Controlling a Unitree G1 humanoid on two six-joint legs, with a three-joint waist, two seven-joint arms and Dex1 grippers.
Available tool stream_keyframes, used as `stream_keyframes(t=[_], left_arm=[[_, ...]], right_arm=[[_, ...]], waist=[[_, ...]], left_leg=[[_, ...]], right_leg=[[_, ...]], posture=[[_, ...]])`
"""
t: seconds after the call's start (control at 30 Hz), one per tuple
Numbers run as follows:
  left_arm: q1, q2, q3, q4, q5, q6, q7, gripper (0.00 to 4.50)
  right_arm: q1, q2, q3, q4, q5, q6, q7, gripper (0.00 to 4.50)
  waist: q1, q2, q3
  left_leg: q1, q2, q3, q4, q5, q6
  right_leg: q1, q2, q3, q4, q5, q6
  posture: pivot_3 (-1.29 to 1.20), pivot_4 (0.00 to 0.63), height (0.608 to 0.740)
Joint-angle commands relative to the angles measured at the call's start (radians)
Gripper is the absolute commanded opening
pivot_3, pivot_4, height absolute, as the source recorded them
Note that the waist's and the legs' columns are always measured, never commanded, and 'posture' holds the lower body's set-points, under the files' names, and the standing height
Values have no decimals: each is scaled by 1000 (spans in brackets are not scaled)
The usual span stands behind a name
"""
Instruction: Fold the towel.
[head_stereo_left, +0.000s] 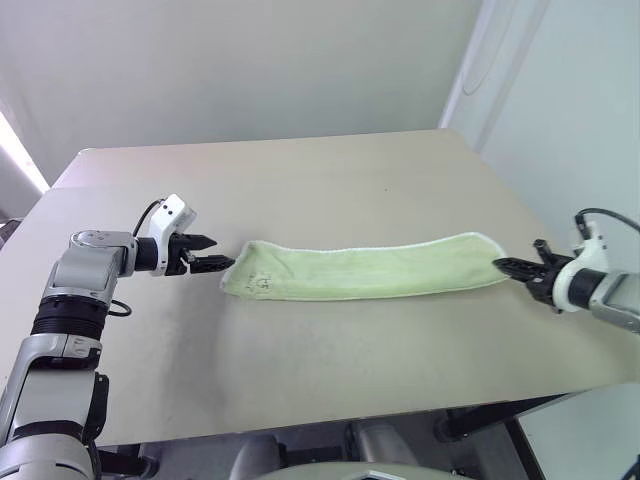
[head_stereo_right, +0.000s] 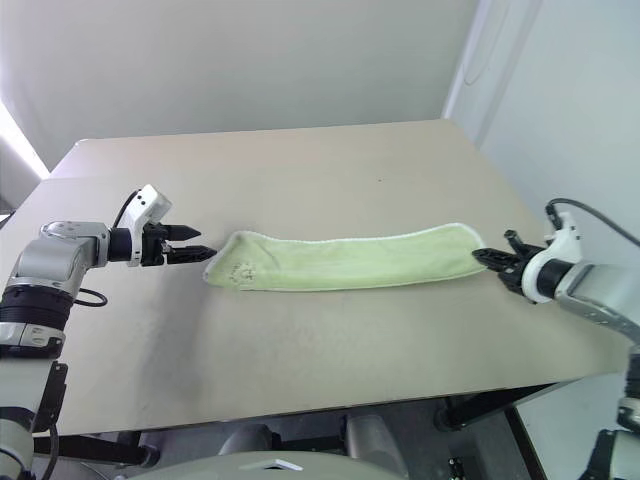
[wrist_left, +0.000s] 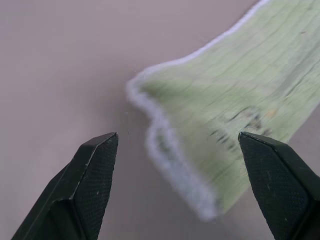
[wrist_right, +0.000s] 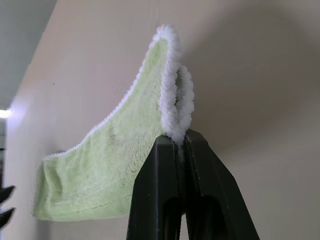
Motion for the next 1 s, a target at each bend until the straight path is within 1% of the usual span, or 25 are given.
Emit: stream_keyframes(t=[0.03,0.13,0.3,0.4,0.5,0.6,0.7,0.83,0.93,0.97,1.0], left_arm=[[-32,4,14,-6,5,-14,3,4057],[-32,-2,13,-6,10,-17,7,4057],[-31,-8,13,-8,14,-20,12,4057],[-27,-9,13,-12,15,-22,13,4057],[-22,-7,16,-30,8,-10,14,4057],[-9,-1,17,-36,6,-10,10,4057],[0,6,21,-49,-2,-1,0,4057],[10,12,23,-56,2,0,1,4057],[13,13,27,-60,0,2,7,4057],[14,13,28,-62,-1,4,7,4057],[16,14,29,-67,-2,6,8,4057]], right_arm=[[-86,-36,52,-47,21,44,36,13],[-157,-21,143,-100,22,69,32,13],[-257,63,305,-153,16,82,29,13],[-281,113,362,-145,-4,81,42,13],[-293,156,401,-149,-7,75,40,13],[-337,267,458,-123,-36,54,22,13],[-368,350,485,-100,-56,49,15,13],[-382,452,512,-59,-150,39,5,13],[-380,492,514,-37,-240,50,5,13],[-378,499,511,-37,-275,51,16,13],[-377,498,520,-59,-338,43,57,13]], waist=[[-2,0,0],[-1,0,0],[1,0,0],[4,0,0],[6,0,0],[1,0,0],[0,0,0],[1,0,0],[2,0,0],[2,0,0],[1,0,0]], left_leg=[[0,0,1,0,0,0],[0,0,1,0,0,0],[0,0,1,0,0,0],[-3,0,0,0,-1,1],[-13,0,0,1,-1,1],[-14,0,0,1,-1,2],[-14,0,0,1,-1,2],[-14,0,-1,2,-1,2],[-15,0,-1,3,-1,2],[-15,0,-1,3,-1,2],[-15,0,0,4,-1,2]], right_leg=[[0,0,1,0,0,0],[0,1,1,1,0,0],[-1,0,1,1,0,0],[-3,0,1,-1,0,0],[-10,-1,0,-1,1,1],[-12,-1,0,-1,2,3],[-13,0,1,2,2,3],[-14,0,0,3,2,3],[-14,-1,0,2,2,3],[-14,-1,0,2,3,3],[-14,-1,0,2,3,3]], posture=[[0,0,712],[0,0,712],[0,0,712],[0,0,712],[0,0,712],[0,0,712],[0,0,712],[0,0,712],[0,0,712],[0,0,712],[0,0,712]])
